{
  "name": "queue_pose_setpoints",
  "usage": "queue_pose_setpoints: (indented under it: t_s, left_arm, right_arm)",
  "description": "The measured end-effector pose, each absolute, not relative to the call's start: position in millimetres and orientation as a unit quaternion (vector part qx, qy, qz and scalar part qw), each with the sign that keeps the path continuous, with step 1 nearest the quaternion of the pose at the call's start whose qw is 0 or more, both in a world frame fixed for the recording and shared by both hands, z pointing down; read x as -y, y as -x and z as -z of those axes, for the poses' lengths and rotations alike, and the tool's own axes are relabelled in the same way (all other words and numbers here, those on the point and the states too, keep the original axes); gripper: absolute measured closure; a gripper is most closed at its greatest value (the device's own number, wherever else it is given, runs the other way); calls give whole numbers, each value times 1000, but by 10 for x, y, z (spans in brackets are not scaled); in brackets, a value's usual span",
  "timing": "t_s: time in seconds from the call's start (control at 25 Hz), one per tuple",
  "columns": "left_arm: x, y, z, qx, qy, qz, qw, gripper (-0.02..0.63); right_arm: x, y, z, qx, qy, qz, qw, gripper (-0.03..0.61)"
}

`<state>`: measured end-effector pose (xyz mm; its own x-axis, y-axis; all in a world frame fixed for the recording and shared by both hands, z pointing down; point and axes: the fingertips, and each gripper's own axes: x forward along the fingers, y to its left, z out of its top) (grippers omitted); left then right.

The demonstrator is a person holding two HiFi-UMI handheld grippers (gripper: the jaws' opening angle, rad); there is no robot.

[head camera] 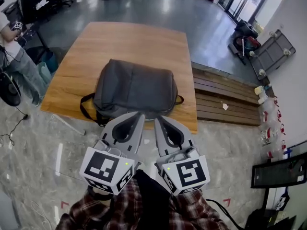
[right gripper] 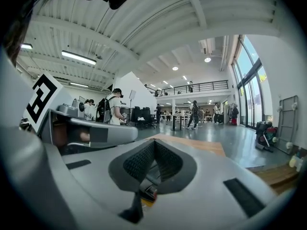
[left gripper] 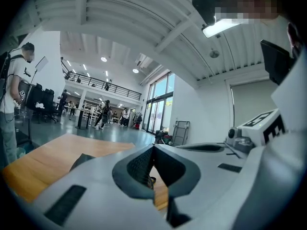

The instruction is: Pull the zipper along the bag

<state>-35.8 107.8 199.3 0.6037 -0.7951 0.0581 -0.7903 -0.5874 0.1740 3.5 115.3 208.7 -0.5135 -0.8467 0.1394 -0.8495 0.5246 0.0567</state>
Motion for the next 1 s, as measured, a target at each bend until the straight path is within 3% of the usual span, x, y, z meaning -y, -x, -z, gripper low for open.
queue_pose_setpoints:
  t_s: [0.6,1.0]
  left_arm:
    - [610,254,-2321,422,-897,-20,129,606]
    - [1141,133,-2608,406,-899,-53,153,606]
  right_arm:
    - [440,-264,-2421,849,-516,-57,94,569]
    - [949,-461,-2742,833,-534,-96,107,569]
